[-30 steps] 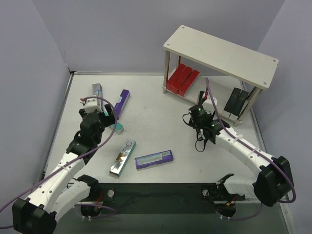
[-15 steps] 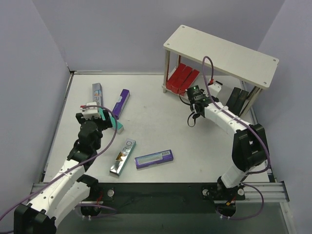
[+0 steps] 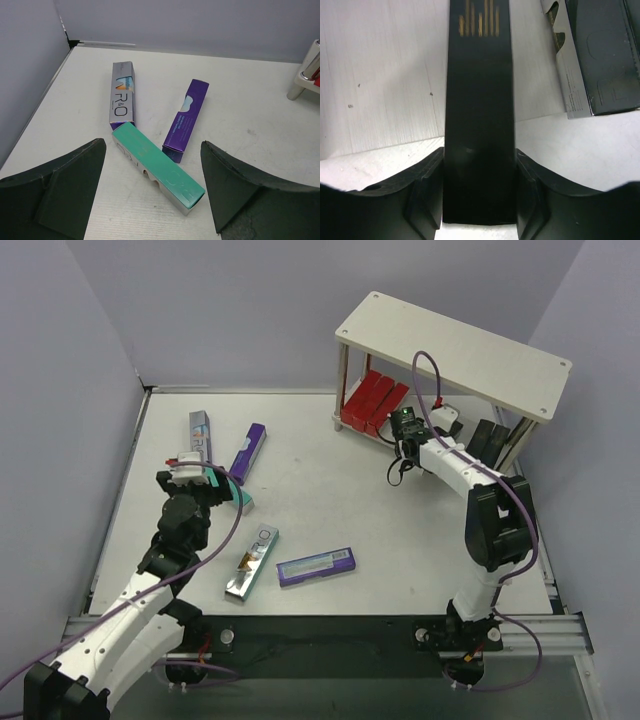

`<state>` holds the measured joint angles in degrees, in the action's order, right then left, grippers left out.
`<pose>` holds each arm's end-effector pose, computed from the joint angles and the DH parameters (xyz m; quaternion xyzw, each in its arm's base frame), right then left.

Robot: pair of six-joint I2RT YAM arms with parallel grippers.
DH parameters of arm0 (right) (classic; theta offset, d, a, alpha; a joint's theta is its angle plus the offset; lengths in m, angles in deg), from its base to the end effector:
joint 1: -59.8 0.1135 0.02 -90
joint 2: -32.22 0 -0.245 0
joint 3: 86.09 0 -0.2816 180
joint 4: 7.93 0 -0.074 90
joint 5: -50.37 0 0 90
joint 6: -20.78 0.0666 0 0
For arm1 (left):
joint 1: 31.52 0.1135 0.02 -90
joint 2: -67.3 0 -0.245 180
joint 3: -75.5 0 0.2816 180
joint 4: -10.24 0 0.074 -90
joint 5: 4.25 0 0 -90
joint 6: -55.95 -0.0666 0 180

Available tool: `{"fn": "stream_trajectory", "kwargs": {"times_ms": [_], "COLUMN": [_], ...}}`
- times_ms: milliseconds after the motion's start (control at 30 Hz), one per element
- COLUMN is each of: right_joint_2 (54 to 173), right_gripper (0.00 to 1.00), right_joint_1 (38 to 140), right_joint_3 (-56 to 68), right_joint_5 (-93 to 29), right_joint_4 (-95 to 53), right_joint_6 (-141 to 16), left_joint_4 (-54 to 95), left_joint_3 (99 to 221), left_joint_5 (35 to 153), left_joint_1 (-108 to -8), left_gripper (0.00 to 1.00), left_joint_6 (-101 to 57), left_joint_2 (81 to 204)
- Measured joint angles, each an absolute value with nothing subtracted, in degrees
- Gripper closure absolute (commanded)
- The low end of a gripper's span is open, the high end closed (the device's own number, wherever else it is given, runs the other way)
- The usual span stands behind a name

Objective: Place and organize the toothpastes onto the shelf
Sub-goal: Place the toothpaste on the shelf.

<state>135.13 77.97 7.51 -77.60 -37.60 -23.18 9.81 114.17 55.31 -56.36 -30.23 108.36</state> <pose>0.4235 0.0959 0.1810 0.3291 0.8223 -0.0681 0.4593 0.2392 -0.0735 0.2582 -0.0528 0.7155 0.0169 0.6964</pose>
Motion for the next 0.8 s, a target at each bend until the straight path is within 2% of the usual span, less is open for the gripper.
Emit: {"fn": "stream_trajectory", "kwargs": {"times_ms": [333, 500, 633, 800], "right_joint_2": [136.90, 136.75, 135.57, 131.81], "right_gripper": [0.43, 0.34, 0.29, 0.28], "right_joint_1": [76.27, 76.31, 77.67, 81.84], "right_joint_3": [5.87, 5.80, 5.87, 7.09], "right_joint_5": [-77.60, -76.84, -76.34, -76.47], "right_joint_4": [-36.73, -36.88, -37.40, -37.38], "right_joint_6": [-25.81, -28.08, -31.40, -36.25], "left_joint_4": [9.33, 9.20, 9.00, 8.98], "left_joint_3": [113.87, 113.87, 113.87, 113.87], "left_joint_5": [55.33, 55.36, 55.36, 55.38], "left_joint_1": [-56.62, -56.62, -56.62, -56.62], "left_gripper": [0.13, 0.13, 0.13, 0.13], "left_joint_6": [-30.30, -30.30, -30.30, -30.32], "left_joint_2": [108.34, 108.36, 108.36, 108.45]}}
